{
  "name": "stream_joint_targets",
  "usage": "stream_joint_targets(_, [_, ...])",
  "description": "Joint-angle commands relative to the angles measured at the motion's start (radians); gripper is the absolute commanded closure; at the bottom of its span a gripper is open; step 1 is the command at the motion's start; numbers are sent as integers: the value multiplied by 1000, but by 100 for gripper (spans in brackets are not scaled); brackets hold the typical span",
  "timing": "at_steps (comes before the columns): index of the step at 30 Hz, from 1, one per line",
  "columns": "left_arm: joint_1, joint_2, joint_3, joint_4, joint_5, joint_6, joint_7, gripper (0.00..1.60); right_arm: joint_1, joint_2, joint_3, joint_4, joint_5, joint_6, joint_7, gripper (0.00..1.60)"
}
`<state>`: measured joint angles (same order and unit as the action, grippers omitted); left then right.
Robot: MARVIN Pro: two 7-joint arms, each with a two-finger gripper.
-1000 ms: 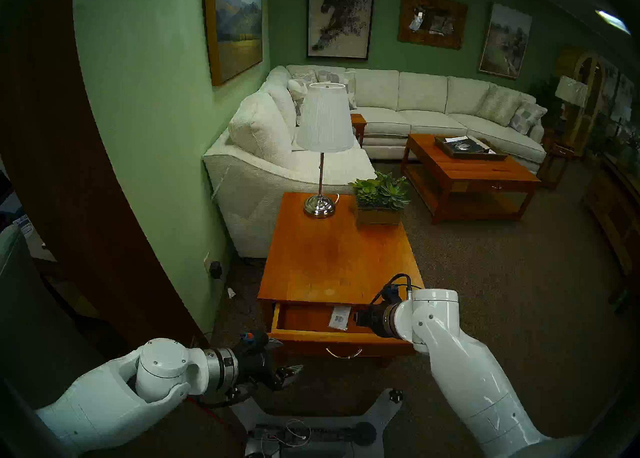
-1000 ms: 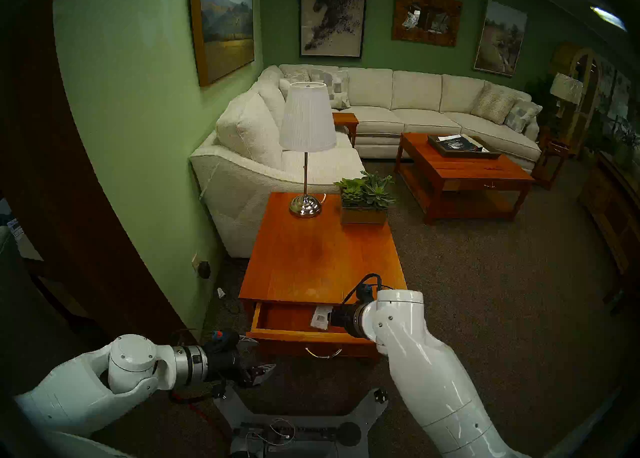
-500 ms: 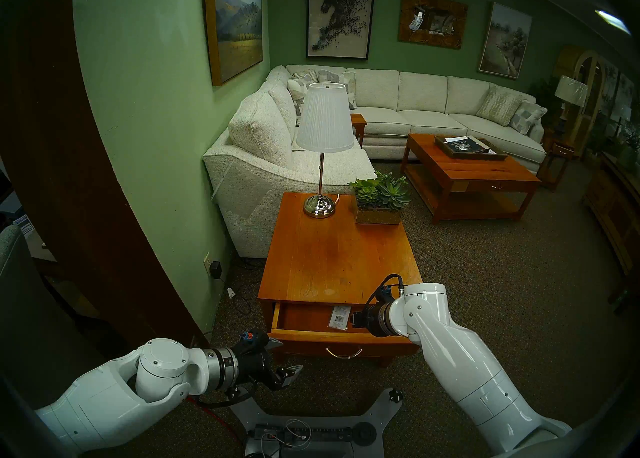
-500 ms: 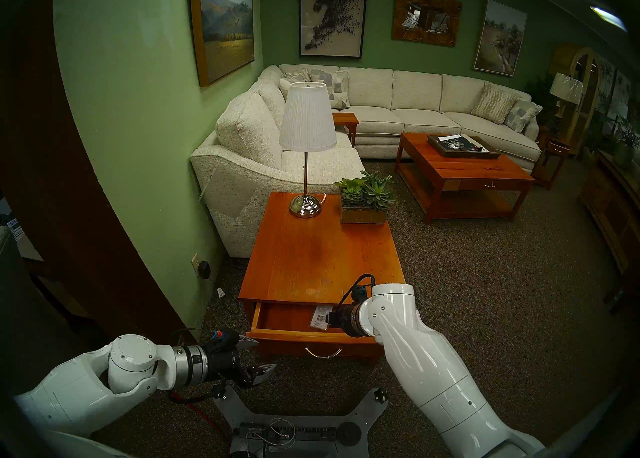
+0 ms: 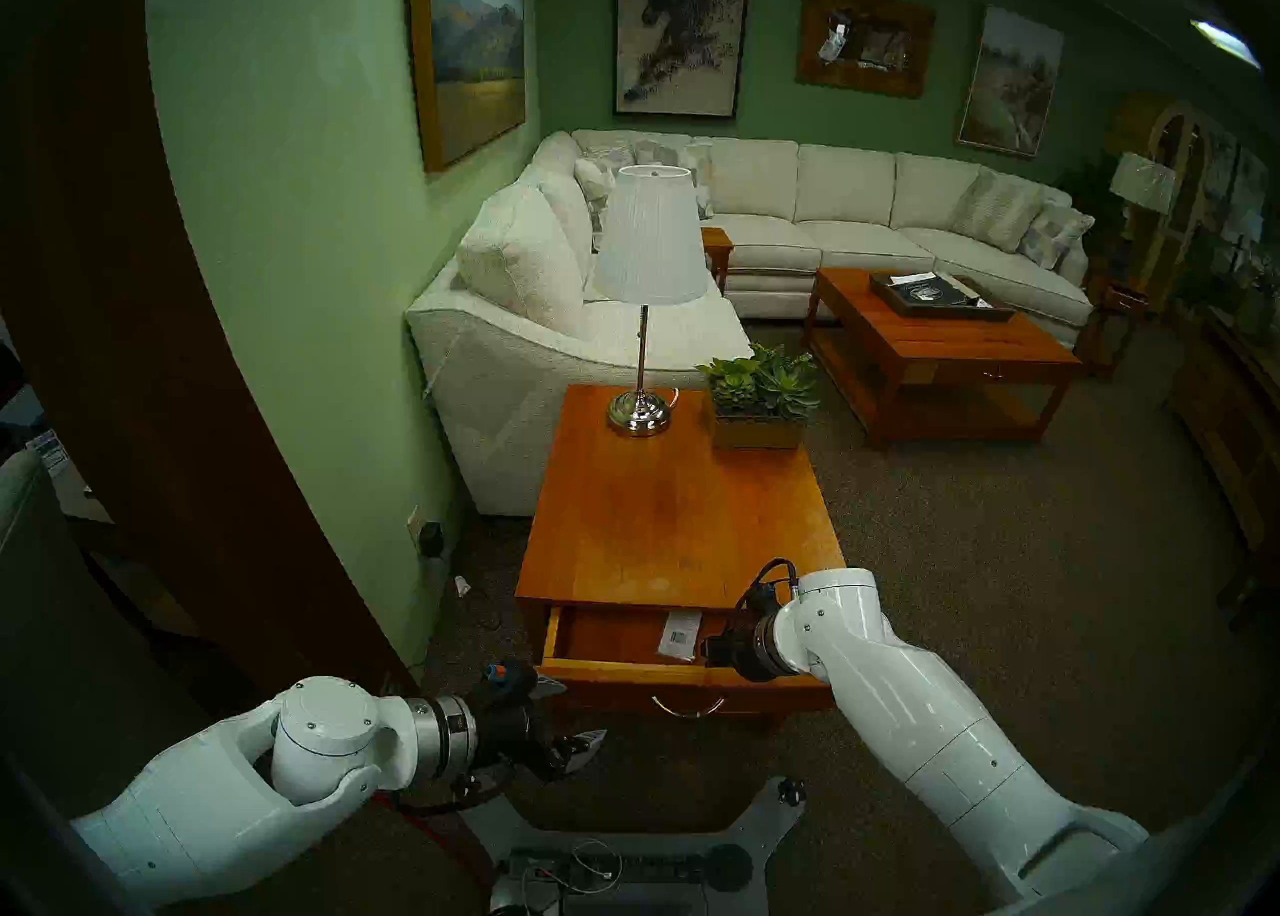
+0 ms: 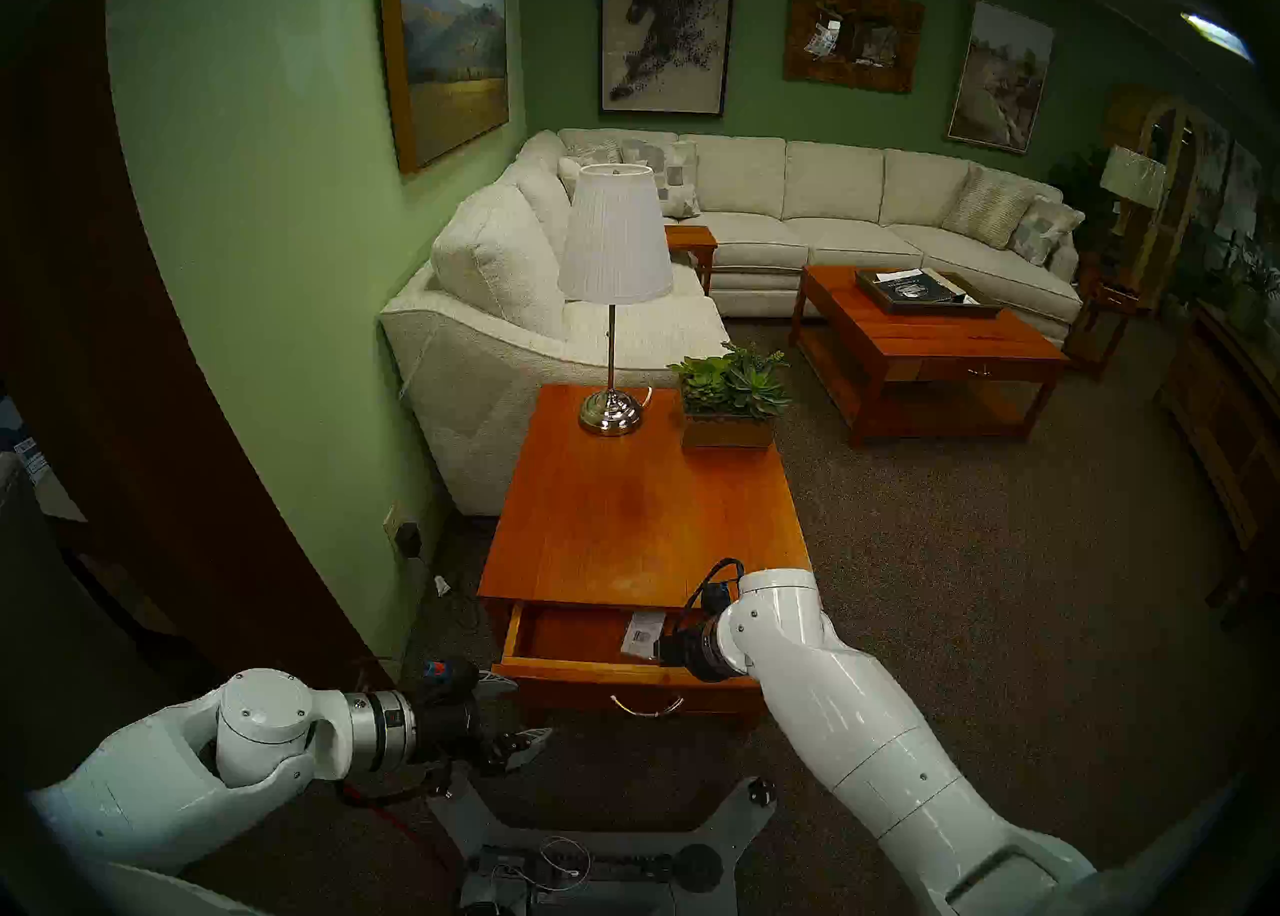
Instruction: Open the drawer, take out the contents and close the drawer
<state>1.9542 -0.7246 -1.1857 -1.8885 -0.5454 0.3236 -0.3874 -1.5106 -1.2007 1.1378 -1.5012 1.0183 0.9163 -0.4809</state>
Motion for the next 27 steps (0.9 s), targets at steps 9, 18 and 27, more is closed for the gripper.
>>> stream_joint_targets(9, [-9,0,-7,-24,-1,-5,-1,0,-110,60,11,-57,50,44,40,33])
stream_joint_targets(18, [-11,-1,-6,-20,-1,-5,-2,0,-205,84,-57,-50,108,44,50,36])
stream_joint_targets(27, [-11,-1,-6,-21,0,-5,-2,0,-247,159,-97,-132,178,42,34,36])
